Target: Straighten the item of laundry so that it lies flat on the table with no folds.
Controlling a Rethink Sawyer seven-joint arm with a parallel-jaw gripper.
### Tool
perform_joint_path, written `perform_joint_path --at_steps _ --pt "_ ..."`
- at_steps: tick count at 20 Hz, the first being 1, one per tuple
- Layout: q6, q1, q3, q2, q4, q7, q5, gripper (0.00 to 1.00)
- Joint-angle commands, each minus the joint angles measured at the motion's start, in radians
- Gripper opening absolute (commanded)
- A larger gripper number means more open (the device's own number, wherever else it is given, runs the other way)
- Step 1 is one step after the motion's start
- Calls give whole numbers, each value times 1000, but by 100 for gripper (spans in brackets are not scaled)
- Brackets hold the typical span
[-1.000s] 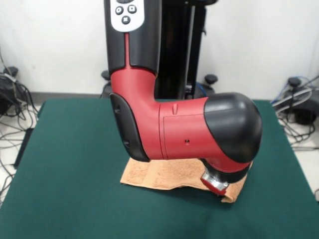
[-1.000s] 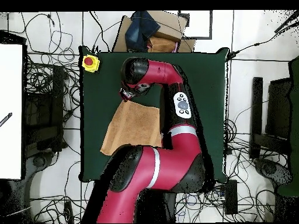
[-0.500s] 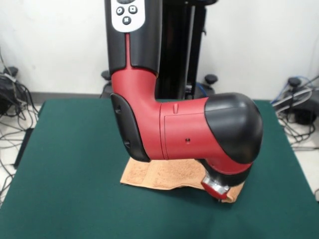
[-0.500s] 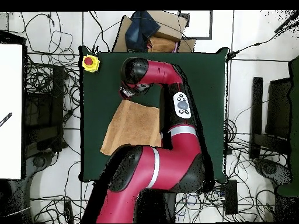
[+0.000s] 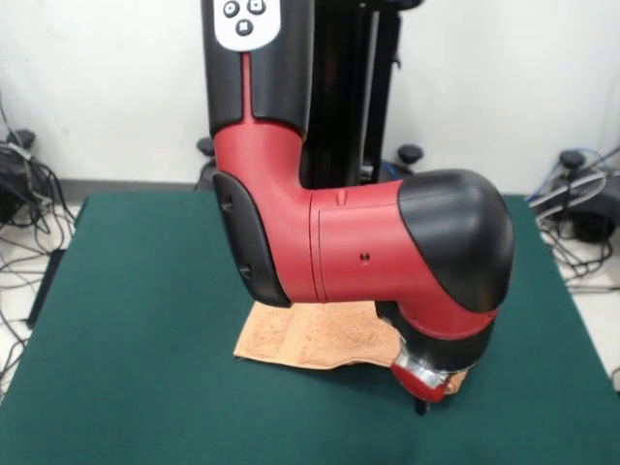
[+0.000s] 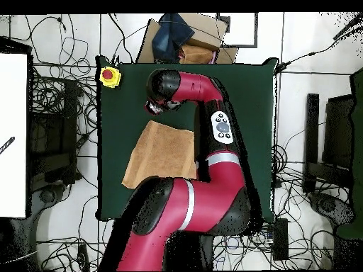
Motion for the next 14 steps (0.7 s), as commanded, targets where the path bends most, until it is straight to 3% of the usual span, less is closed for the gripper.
perform_joint_path --at_steps 1,5,14 --pt "0 -1 -65 -23 117 250 1 100" --pt "46 10 -85 3 87 252 -10 100" --pt "154 57 -108 109 -90 265 3 100"
